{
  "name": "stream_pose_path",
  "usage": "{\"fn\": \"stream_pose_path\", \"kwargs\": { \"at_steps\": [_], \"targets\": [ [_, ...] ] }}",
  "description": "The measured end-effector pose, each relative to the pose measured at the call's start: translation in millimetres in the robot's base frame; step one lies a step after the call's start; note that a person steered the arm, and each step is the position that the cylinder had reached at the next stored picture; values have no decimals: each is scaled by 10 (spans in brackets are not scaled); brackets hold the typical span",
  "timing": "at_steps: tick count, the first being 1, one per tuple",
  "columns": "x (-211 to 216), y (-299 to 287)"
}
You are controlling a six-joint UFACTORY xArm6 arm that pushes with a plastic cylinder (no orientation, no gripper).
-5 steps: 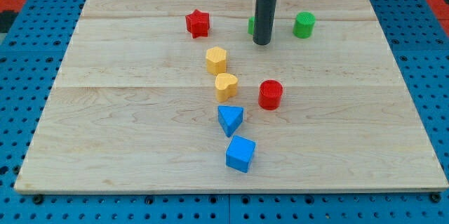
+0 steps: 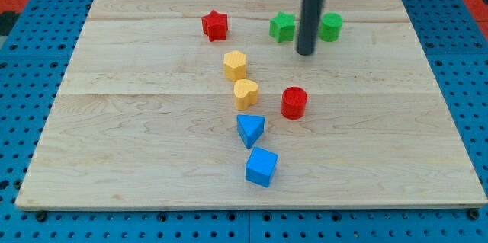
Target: Push the red circle slightly up
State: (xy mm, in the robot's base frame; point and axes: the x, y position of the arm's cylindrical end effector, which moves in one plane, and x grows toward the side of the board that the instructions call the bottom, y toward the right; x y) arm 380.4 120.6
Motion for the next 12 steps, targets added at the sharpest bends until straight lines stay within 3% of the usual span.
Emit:
{"fn": "stream_pose_path", "kwargs": {
  "at_steps": [1, 2, 3, 5, 6, 7, 8, 11, 12],
  "targets": [
    [696, 578],
    [1432, 315],
    [1432, -341],
    [703, -782],
    [682, -598],
    [1044, -594],
    [1080, -441],
    [566, -268],
    [686, -180]
  ]
}}
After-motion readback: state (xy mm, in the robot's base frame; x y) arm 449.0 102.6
